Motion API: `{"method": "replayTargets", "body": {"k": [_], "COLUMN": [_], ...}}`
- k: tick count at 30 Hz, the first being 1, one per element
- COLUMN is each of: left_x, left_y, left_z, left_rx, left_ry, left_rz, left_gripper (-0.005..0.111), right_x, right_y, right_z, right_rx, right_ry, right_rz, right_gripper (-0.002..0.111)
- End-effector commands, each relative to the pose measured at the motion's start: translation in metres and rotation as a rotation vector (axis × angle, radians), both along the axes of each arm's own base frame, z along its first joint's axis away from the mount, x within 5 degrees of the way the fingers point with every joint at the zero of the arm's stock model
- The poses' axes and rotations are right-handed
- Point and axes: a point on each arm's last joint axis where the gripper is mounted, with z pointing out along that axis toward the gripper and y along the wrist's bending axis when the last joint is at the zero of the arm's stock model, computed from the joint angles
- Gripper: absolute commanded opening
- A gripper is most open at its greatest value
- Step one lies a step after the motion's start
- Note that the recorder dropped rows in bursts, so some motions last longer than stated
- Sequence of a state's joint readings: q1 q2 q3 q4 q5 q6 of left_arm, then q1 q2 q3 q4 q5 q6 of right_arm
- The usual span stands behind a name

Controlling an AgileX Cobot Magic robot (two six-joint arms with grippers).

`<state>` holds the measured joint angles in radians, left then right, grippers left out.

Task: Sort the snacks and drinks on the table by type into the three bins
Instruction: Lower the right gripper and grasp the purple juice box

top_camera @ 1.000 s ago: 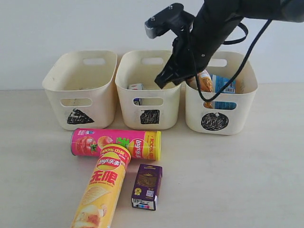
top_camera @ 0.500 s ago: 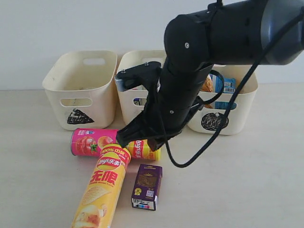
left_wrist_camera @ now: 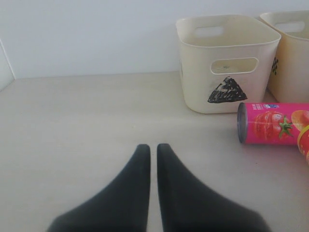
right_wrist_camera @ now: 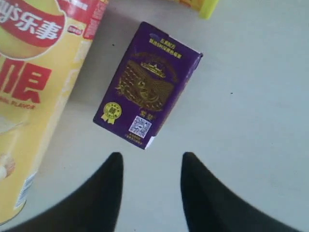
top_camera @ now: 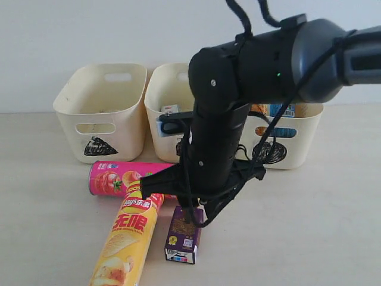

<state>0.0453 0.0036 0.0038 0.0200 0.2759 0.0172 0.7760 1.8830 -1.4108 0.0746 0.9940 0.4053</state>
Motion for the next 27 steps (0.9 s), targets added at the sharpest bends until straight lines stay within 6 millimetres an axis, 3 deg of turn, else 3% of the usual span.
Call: {"method": "replayTargets", "body": {"k": [1,5,24,27], "left_x": [0.0,0.0,0.0,0.0], "left_y": [-0.001,-0.001,-0.001,-0.001], "left_z": [0.002,0.002,0.002,0.002], "left_rx": [-0.012,-0.012,-0.012,-0.012], "left_ry": [-0.014,-0.014,-0.014,-0.014], "left_rz": [-0.006,-0.006,-0.006,-0.006], "left_gripper": [0.004,0.004,0.004,0.004], "right_x": [0.006,0.013,0.025,0.025], "right_y": [0.006,0.012,0.018,0.017], "right_z": [-0.021,-0.031,-0.085,-0.089], "right_rx": [-0.006,0.028,-0.047,-0.059], "right_ry": [-0.001,-0.044,-0.033,-0.031], "right_rz": [-0.005,0.019,0.0,0.0], "right_gripper": [0.058,0.078,0.078,0.068]}}
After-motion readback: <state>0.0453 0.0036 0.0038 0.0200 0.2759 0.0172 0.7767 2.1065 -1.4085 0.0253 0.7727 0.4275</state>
